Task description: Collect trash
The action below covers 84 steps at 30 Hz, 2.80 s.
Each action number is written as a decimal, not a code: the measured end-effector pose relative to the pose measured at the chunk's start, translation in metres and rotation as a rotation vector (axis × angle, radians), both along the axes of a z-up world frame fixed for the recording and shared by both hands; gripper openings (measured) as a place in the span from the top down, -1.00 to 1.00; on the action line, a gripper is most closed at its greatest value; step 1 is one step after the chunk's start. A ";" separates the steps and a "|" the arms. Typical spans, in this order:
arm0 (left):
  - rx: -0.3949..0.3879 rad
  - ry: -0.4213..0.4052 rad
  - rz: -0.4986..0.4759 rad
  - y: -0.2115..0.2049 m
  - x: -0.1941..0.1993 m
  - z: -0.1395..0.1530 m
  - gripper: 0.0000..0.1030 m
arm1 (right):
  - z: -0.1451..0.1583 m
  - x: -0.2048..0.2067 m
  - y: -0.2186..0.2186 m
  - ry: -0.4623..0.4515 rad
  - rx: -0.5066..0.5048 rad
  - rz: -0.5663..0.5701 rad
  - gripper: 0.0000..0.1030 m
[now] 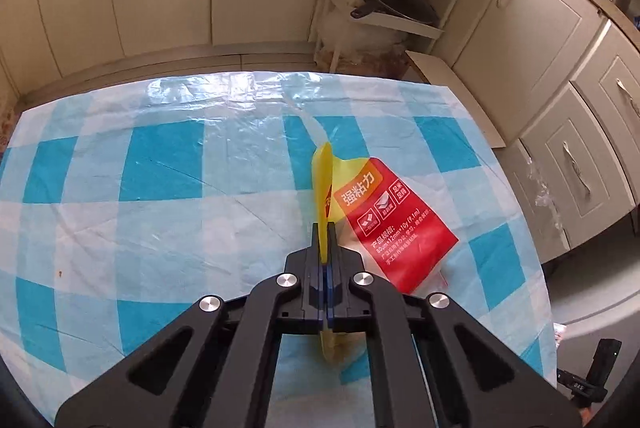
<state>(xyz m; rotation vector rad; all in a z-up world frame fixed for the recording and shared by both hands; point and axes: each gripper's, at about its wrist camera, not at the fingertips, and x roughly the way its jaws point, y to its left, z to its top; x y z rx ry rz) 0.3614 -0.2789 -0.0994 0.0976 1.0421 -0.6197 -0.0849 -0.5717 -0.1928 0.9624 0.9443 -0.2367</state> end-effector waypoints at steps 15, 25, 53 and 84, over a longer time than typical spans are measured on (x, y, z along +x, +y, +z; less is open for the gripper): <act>-0.130 -0.015 -0.413 -0.063 -0.211 0.095 0.99 | 0.025 -0.021 0.036 0.114 -0.231 0.076 0.97; 0.178 0.056 -0.840 -0.199 -0.395 0.037 0.98 | 0.070 -0.098 0.064 0.067 -0.383 0.065 0.17; 0.389 -0.341 -0.809 -0.203 -0.440 0.062 -0.31 | 0.109 -0.133 0.092 0.018 -0.406 0.011 -0.18; 0.021 -0.407 -0.136 0.142 -0.487 0.196 -0.85 | 0.292 -0.160 0.287 -0.220 -0.914 -0.178 -0.86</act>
